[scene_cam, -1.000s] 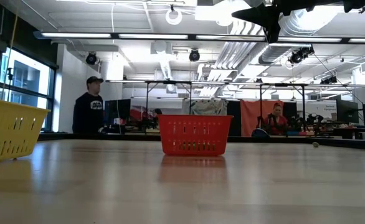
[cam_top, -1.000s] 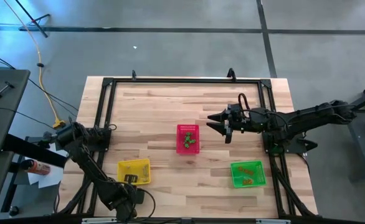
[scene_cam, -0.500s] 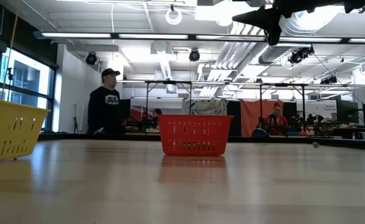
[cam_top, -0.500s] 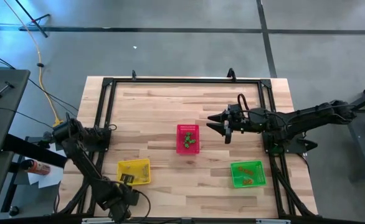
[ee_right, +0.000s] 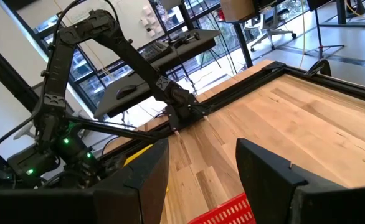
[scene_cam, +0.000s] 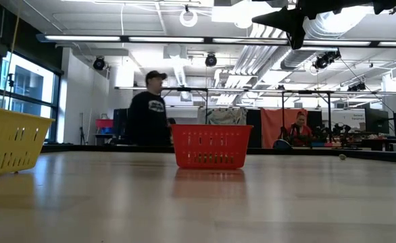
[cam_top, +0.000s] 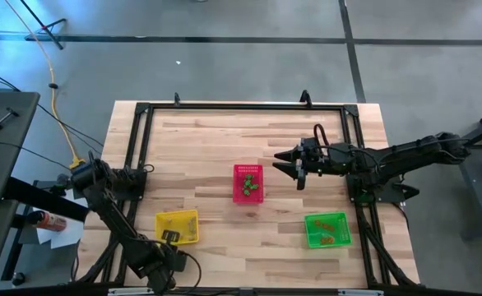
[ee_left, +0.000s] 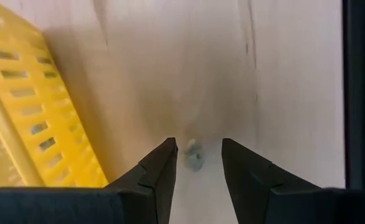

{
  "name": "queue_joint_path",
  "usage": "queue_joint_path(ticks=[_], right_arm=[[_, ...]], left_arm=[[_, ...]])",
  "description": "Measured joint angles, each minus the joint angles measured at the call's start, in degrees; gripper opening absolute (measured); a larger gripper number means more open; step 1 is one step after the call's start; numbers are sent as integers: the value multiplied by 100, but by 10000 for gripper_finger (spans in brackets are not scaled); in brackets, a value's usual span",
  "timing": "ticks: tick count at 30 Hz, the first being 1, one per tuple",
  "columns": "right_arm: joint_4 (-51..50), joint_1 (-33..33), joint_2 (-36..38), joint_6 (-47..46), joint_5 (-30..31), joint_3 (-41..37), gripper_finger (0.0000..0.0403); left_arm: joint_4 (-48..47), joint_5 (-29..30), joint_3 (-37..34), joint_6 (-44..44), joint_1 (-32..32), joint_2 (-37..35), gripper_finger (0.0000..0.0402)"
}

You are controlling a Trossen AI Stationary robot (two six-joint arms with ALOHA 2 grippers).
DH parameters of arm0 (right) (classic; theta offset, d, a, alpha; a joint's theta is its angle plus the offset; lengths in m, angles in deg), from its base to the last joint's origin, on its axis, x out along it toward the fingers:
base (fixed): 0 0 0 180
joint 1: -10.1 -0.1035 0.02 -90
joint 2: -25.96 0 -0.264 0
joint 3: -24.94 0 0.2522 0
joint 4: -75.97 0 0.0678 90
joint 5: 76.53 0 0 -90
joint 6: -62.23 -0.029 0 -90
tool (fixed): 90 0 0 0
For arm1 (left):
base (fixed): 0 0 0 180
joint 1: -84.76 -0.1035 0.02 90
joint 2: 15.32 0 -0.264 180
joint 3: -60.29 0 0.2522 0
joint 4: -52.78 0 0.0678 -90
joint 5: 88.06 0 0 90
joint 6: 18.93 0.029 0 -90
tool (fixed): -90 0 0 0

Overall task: Sort Halloween decoration
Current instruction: Put the white skull toy into the yellow bin

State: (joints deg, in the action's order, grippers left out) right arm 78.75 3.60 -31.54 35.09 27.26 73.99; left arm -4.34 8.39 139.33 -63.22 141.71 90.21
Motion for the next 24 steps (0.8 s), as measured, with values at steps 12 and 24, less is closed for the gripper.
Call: queue_joint_path(ticks=[12, 24], right_arm=[[1, -2, 0, -2, 0, -2, 181], [-2, 0, 0, 2, 0, -2, 181]], left_arm=[[8, -154, 2, 0, 55, 114, 117], [233, -161, -188, -96, 50, 85, 117]])
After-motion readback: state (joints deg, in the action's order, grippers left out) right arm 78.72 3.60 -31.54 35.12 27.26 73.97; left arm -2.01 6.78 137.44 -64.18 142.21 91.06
